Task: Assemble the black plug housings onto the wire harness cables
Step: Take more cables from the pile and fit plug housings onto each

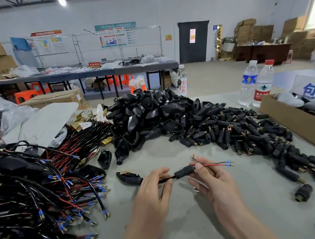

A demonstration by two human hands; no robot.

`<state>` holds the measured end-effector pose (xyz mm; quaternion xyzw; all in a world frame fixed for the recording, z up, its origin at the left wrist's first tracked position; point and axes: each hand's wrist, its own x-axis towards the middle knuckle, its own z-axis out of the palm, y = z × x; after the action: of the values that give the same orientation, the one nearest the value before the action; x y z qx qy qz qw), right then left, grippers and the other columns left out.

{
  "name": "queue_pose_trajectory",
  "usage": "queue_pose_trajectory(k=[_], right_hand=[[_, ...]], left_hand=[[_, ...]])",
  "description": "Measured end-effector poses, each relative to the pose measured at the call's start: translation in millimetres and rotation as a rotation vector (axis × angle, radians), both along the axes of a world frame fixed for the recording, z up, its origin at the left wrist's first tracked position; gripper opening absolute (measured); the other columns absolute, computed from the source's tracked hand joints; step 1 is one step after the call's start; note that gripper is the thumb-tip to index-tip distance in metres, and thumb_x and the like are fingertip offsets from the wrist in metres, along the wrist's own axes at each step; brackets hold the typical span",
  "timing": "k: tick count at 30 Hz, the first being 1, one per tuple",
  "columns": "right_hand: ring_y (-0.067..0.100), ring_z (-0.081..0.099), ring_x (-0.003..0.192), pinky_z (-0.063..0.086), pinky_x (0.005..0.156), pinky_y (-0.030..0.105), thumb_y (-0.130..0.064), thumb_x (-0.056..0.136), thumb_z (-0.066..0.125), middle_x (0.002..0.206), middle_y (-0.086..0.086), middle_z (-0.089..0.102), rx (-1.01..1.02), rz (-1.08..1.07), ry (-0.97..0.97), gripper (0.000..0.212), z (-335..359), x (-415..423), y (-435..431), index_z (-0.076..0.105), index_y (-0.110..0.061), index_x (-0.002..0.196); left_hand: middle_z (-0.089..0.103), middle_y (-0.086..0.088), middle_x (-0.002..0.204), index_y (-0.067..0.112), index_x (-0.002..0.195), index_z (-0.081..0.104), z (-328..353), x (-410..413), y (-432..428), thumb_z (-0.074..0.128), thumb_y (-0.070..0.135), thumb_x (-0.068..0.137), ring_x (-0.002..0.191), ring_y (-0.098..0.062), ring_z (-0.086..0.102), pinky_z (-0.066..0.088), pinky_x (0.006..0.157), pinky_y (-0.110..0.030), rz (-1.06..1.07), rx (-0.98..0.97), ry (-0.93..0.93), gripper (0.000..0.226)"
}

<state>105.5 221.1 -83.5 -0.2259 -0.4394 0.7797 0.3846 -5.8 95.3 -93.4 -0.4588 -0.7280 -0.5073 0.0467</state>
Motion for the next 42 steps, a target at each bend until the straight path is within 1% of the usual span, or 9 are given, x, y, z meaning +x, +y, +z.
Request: queue_pose_trajectory(k=[2, 5, 8, 15, 22, 26, 29, 36, 42], right_hand=[[0.015, 0.073, 0.083, 0.059, 0.070, 0.024, -0.020, 0.085, 0.067, 0.106, 0.005, 0.076, 0.016, -0.030, -0.014, 0.024, 0, 3, 5, 0.068, -0.011, 0.107], [0.012, 0.072, 0.079, 0.059, 0.069, 0.022, -0.013, 0.092, 0.063, 0.106, 0.004, 0.076, -0.004, -0.065, 0.007, 0.013, -1, 7, 12, 0.069, -0.013, 0.103], [0.012, 0.071, 0.080, 0.058, 0.069, 0.022, -0.017, 0.088, 0.065, 0.108, 0.003, 0.076, -0.007, -0.033, 0.012, 0.020, -2, 6, 11, 0.069, -0.013, 0.107], [0.011, 0.073, 0.083, 0.058, 0.068, 0.022, -0.028, 0.076, 0.070, 0.110, 0.000, 0.075, 0.019, -0.009, -0.007, 0.039, 0, 3, 8, 0.066, -0.011, 0.111], [0.011, 0.073, 0.084, 0.058, 0.067, 0.021, -0.031, 0.077, 0.070, 0.109, -0.001, 0.076, 0.094, -0.021, -0.063, 0.037, 2, 7, 12, 0.067, -0.015, 0.109], [0.015, 0.074, 0.083, 0.057, 0.062, 0.022, -0.034, 0.075, 0.072, 0.103, -0.001, 0.077, 0.124, -0.021, -0.094, 0.034, 2, 8, 12, 0.069, -0.020, 0.107], [0.015, 0.074, 0.083, 0.058, 0.064, 0.022, -0.024, 0.088, 0.069, 0.097, -0.002, 0.076, 0.196, -0.042, -0.132, 0.020, 1, 7, 11, 0.069, -0.025, 0.108], [0.013, 0.074, 0.087, 0.058, 0.067, 0.021, -0.019, 0.089, 0.066, 0.107, -0.002, 0.076, 0.174, 0.013, -0.093, 0.030, 3, 6, 12, 0.065, -0.024, 0.118], [0.015, 0.073, 0.074, 0.060, 0.068, 0.026, -0.020, 0.091, 0.068, 0.084, 0.001, 0.075, 0.207, -0.029, -0.170, 0.024, 1, 5, 8, 0.066, -0.028, 0.114]], left_hand=[[0.051, 0.032, 0.114, 0.045, 0.109, 0.052, -1, -2, -1, 0.057, 0.030, 0.098, 0.115, 0.001, 0.051, 0.039, 0.093, -0.013, 0.009, -0.077, 0.025, 0.019], [0.056, 0.029, 0.100, 0.040, 0.099, 0.057, -1, -9, -4, 0.057, 0.031, 0.097, 0.110, 0.002, 0.046, 0.038, 0.090, -0.016, 0.060, -0.130, 0.051, 0.009], [0.059, 0.026, 0.093, 0.037, 0.094, 0.060, -1, -11, -5, 0.060, 0.027, 0.096, 0.103, 0.002, 0.048, 0.041, 0.085, -0.020, 0.081, -0.141, 0.072, 0.010], [0.060, 0.025, 0.090, 0.033, 0.092, 0.063, -3, -11, -5, 0.065, 0.024, 0.093, 0.099, -0.002, 0.052, 0.040, 0.080, -0.016, 0.087, -0.077, 0.072, 0.009], [0.058, 0.026, 0.101, 0.034, 0.093, 0.063, -2, -9, -4, 0.062, 0.022, 0.095, 0.100, -0.004, 0.053, 0.048, 0.080, -0.031, 0.050, -0.070, 0.067, 0.012], [0.059, 0.025, 0.093, 0.033, 0.093, 0.063, -1, -8, -4, 0.061, 0.021, 0.096, 0.099, -0.005, 0.052, 0.046, 0.081, -0.029, 0.070, -0.054, 0.061, 0.012], [0.058, 0.026, 0.093, 0.030, 0.095, 0.064, -1, -7, -5, 0.059, 0.023, 0.096, 0.099, -0.003, 0.050, 0.042, 0.083, -0.023, 0.075, -0.076, 0.088, 0.009], [0.056, 0.028, 0.099, 0.035, 0.094, 0.061, -1, -9, -5, 0.054, 0.024, 0.098, 0.100, -0.005, 0.051, 0.044, 0.084, -0.029, 0.057, -0.079, 0.014, 0.014], [0.055, 0.026, 0.091, 0.030, 0.096, 0.063, -1, -7, -6, 0.051, 0.029, 0.098, 0.097, -0.005, 0.049, 0.044, 0.082, -0.030, 0.088, -0.075, 0.072, 0.013]])
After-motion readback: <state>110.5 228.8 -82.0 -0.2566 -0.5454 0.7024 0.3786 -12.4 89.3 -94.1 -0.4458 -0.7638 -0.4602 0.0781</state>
